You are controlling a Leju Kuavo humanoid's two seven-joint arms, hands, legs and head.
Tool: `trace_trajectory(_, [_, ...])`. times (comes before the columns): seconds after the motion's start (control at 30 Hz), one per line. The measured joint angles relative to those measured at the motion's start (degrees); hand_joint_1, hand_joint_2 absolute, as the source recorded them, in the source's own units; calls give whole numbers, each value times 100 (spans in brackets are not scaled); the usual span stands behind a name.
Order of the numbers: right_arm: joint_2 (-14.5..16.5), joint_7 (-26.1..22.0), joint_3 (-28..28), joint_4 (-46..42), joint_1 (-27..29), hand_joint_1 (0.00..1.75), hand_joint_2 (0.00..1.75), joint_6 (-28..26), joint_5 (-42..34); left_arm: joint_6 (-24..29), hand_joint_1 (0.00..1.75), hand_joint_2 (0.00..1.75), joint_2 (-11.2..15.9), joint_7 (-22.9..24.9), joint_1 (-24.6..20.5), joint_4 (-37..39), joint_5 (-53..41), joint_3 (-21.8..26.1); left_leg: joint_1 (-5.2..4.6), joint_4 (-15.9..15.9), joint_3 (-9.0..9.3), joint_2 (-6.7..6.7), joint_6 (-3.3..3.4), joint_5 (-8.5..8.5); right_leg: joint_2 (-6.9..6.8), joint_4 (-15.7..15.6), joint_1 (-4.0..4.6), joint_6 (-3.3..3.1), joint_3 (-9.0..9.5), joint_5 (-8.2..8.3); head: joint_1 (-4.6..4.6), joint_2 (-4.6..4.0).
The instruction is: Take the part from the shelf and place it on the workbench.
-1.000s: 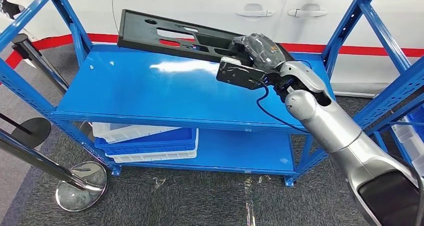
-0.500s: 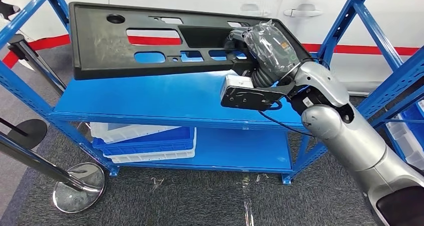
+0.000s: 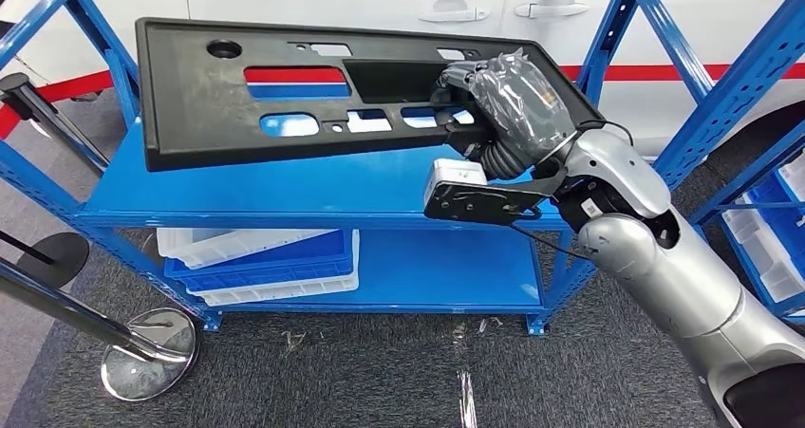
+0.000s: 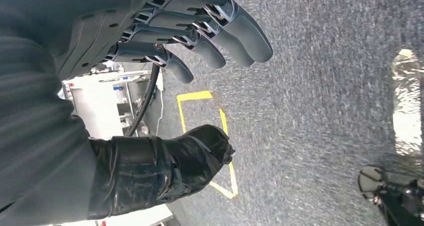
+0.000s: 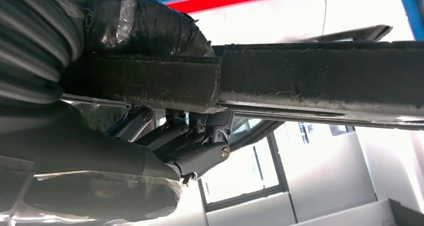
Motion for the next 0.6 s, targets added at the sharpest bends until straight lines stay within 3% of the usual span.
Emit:
trace_trajectory(0.1, [-53, 26, -61, -145, 88, 175, 175, -33, 5, -7, 0, 175, 30, -3, -6, -1, -54, -20, -19, -1032, 582, -55, 50, 310, 22, 20, 7, 81, -76, 75, 3, 0])
trace_trajectory(0.17, [-91, 43, -104, -234, 117, 175, 175, -48, 15, -10, 0, 175, 44, -13, -7, -1, -78, -33, -48, -1164, 631, -85, 91, 334, 33, 13, 18, 143, -109, 144, 8, 0])
trace_trajectory(0.23, [-136, 62, -128, -295, 151, 175, 175, -46, 28, -10, 0, 175, 50, -25, -9, 1, -92, -36, -34, -1172, 567, -64, 171, 398, 43, 29, 20, 202, -143, 148, 10, 0])
trace_trajectory(0.27, [-162, 70, -138, -323, 165, 175, 175, -43, 31, -10, 0, 175, 52, -29, -13, 1, -94, -38, -25, -1179, 527, -49, 228, 443, 38, 120, 18, 229, -188, 36, 16, 0])
trace_trajectory(0.33, [-209, 82, -158, -375, 180, 175, 175, -39, 35, -10, 0, 175, 53, -33, -17, 2, -94, -42, -20, -1190, 427, -17, 327, 540, 20, 618, 12, 266, -367, -428, 30, 0])
trace_trajectory(0.4, [-244, 98, -172, -410, 197, 175, 175, -27, 30, -9, 0, 175, 54, -39, -14, 2, -94, -46, -38, -1178, 297, -4, 366, 626, 13, 1329, 15, 287, -569, -857, 36, 0])
trace_trajectory(0.43, [-257, 109, -176, -419, 210, 175, 175, -15, 12, -9, 0, 175, 54, -48, -14, 2, -94, -48, -47, -1166, 229, 2, 370, 668, 13, 1549, 18, 289, -592, -914, 37, 0])
trace_trajectory(0.47, [-270, 123, -179, -422, 223, 175, 175, 1, -16, -8, 0, 175, 54, -60, -14, 2, -94, -49, -56, -1152, 161, 7, 369, 706, 13, 1582, 23, 280, -523, -855, 37, 0])
trace_trajectory(0.5, [-284, 138, -185, -423, 232, 175, 175, 17, -51, -8, 0, 175, 54, -73, -14, 2, -94, -50, -64, -1140, 102, 10, 366, 741, 12, 1413, 32, 257, -353, -716, 37, 0])
trace_trajectory(0.53, [-296, 151, -201, -431, 235, 175, 175, 32, -88, -8, 0, 175, 52, -86, -16, 2, -93, -52, -69, -1130, 56, 11, 360, 773, 12, 1076, 50, 216, -96, -565, 37, 0])
trace_trajectory(0.6, [-319, 170, -252, -464, 211, 175, 175, 55, -157, -8, 0, 175, 48, -104, -16, 2, -92, -62, -86, -1122, -10, 13, 327, 837, 3, 283, 102, 104, 431, -438, 33, 0])
